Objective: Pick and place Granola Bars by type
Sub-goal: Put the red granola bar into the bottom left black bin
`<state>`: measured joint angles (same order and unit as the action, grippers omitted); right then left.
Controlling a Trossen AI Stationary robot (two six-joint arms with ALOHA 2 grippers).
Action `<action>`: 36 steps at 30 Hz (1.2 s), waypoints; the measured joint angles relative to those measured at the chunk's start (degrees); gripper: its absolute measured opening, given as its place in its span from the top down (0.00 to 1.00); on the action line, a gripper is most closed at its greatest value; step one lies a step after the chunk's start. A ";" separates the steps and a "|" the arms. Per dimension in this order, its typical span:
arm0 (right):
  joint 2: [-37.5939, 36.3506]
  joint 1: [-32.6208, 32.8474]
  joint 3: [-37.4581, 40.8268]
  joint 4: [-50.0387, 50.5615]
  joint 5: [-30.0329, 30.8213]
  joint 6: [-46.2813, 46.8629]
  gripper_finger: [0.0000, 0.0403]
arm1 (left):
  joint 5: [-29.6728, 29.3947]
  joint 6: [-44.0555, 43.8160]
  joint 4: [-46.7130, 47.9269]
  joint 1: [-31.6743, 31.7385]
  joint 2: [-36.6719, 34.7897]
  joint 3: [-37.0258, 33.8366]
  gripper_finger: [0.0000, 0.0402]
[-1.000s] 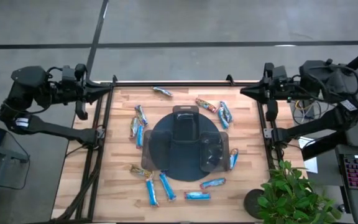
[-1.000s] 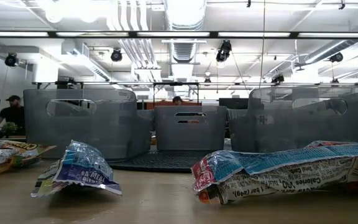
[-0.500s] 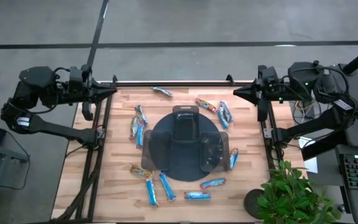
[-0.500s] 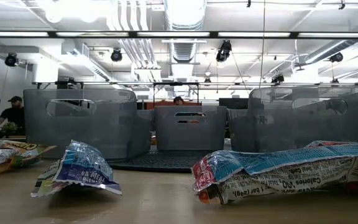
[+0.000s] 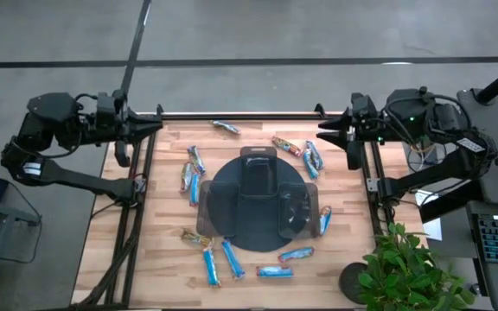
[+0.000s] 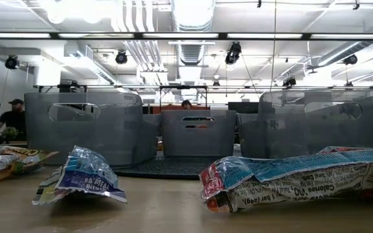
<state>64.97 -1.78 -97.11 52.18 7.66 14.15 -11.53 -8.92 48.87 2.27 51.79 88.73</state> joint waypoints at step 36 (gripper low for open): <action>5.85 0.00 -1.08 0.77 1.49 3.91 0.50 | 0.09 -0.51 0.25 0.00 1.12 -0.02 0.91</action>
<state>70.81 -1.78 -98.19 52.95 9.15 18.05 -11.44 -9.43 49.13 2.27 52.91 88.71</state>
